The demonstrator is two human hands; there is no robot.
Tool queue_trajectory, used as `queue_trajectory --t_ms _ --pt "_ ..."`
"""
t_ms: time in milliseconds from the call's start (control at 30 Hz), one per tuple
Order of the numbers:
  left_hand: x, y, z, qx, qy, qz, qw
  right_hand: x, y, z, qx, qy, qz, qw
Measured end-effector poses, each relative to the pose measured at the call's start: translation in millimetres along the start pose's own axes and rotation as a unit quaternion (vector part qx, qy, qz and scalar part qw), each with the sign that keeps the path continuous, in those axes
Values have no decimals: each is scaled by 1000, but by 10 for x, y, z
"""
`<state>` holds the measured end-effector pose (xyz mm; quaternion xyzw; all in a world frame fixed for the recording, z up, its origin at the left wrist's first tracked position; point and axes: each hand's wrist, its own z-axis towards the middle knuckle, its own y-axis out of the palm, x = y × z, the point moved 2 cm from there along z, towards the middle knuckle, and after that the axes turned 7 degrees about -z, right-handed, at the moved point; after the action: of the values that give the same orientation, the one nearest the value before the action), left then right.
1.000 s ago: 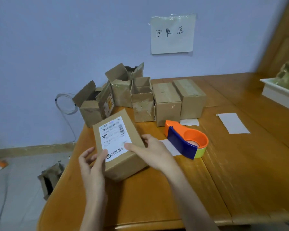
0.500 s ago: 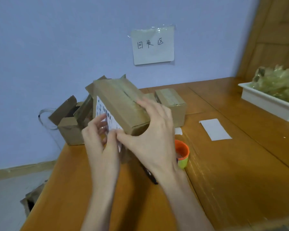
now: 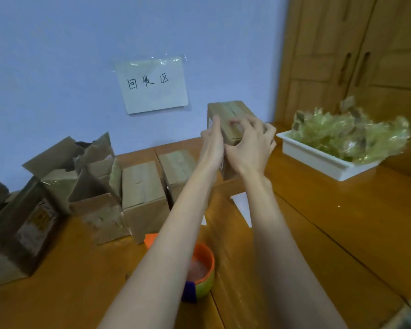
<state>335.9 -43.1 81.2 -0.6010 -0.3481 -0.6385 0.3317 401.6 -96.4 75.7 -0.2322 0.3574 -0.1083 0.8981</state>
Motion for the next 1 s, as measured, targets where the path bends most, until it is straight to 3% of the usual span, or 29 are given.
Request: queue_trajectory --t_ms 67,133,233,300,500,800,1000 --pt "-123 0 269 -10 -22 33 999 127 228 33 -40 11 -12 999" --pt "-183 -24 476 6 -19 149 989 218 417 38 -76 6 -24 997" --pt "-249 -107 686 58 0 374 926 318 661 1 -122 -4 -27 992" --pt "-323 -133 770 60 19 439 896 354 799 -54 -137 -7 -24 990" --pt "-547 -248 966 30 18 513 858 434 1058 -219 -162 -1 -74 984" --pt "-733 -379 1058 20 10 482 876 490 1116 -286 -177 -34 -122 976" --pt "-724 -296 801 -2 -25 509 860 449 1030 -259 -241 -56 -180 952"
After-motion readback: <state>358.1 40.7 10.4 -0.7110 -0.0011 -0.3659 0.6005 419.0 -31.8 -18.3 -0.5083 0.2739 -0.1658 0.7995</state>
